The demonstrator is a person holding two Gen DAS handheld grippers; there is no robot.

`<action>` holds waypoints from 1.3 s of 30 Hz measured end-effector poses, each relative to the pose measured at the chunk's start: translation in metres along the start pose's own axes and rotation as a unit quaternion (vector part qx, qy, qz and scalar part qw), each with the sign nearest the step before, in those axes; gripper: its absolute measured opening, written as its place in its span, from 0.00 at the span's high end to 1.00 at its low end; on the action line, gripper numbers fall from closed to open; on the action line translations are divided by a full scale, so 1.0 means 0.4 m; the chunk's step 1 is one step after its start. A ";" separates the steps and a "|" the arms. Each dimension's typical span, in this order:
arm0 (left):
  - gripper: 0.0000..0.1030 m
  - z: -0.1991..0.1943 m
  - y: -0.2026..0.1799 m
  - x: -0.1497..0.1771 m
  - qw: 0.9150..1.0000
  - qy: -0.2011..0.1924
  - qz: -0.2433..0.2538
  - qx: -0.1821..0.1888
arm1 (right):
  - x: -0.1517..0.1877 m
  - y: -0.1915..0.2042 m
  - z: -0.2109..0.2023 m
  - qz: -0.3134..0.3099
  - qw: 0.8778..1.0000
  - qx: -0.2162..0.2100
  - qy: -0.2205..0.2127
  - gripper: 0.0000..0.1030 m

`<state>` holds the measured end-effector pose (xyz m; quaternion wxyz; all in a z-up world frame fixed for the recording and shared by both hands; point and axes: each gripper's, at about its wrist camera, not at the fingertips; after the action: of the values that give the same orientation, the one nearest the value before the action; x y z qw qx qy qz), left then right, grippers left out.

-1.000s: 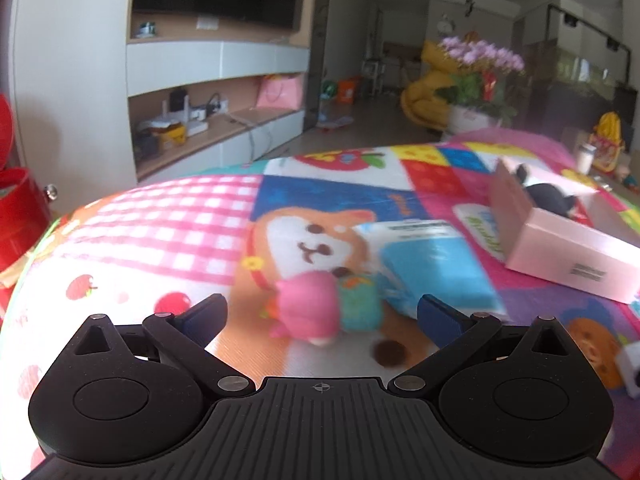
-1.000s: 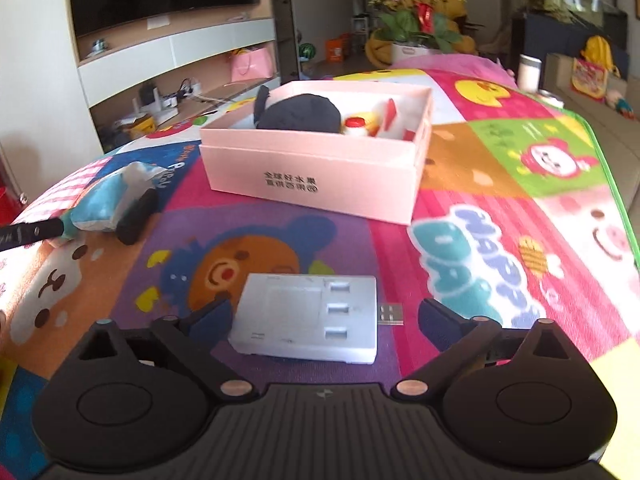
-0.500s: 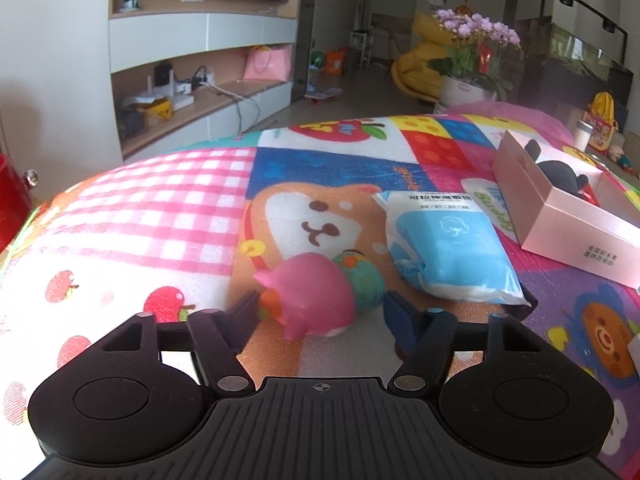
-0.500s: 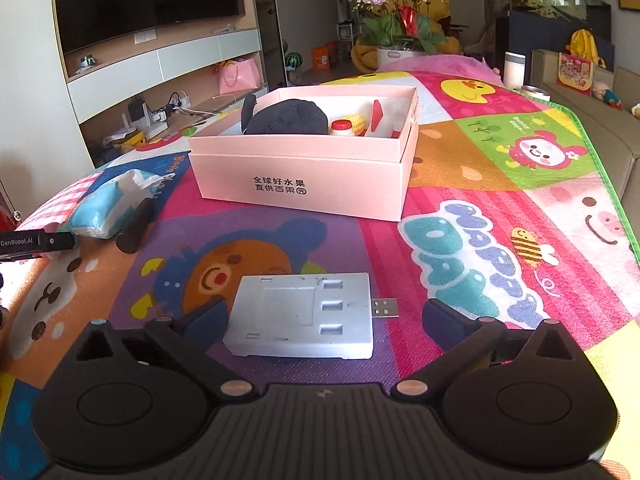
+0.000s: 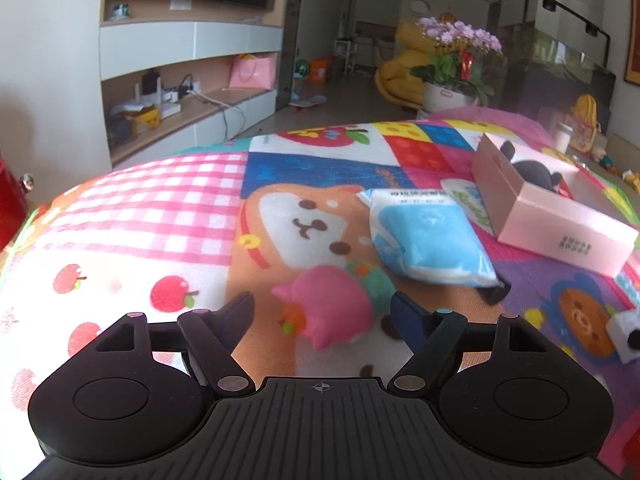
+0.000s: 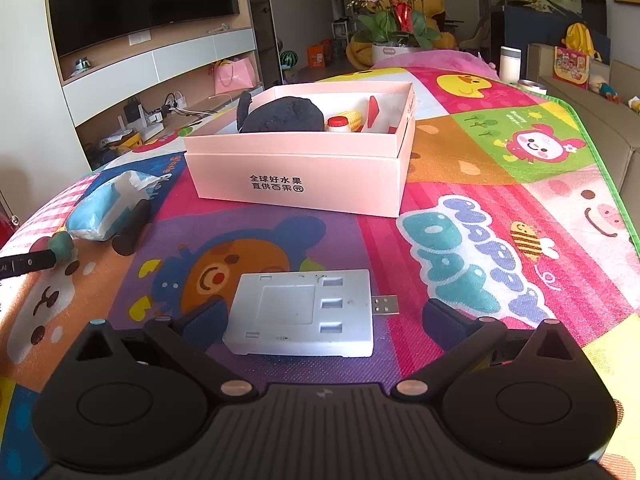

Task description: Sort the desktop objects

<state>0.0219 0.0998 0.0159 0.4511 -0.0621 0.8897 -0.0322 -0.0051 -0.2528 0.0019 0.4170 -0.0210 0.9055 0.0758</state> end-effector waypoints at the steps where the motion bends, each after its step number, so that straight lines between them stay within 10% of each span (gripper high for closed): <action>1: 0.18 0.004 -0.004 -0.005 1.000 -0.001 -0.002 0.001 | 0.000 -0.001 0.001 0.001 1.000 0.000 0.001 0.00; 11: 0.29 -0.004 -0.053 0.008 0.999 0.005 0.044 -0.005 | 0.000 -0.003 0.003 0.006 1.000 -0.002 0.002 0.00; 24: 0.24 -0.026 -0.294 0.080 0.979 0.035 0.105 0.172 | -0.002 -0.010 0.007 0.019 1.000 -0.010 0.005 0.00; 28: 0.08 -0.016 -0.306 0.092 0.977 0.043 0.111 0.177 | -0.001 -0.013 0.009 0.021 1.000 -0.014 0.007 0.00; 39: 0.03 -0.019 -0.264 0.093 0.981 0.043 0.073 0.174 | -0.002 -0.011 0.011 0.015 1.000 -0.015 0.009 0.00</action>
<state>0.0027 -0.0101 0.0027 0.4174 0.0838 0.8912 -0.1563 -0.0007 -0.2566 -0.0010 0.4073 -0.0145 0.9082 0.0953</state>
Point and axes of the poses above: each gripper's, at about its wrist camera, not at the fingertips, and z roughly the way its jaws point, y to its left, x to its underside
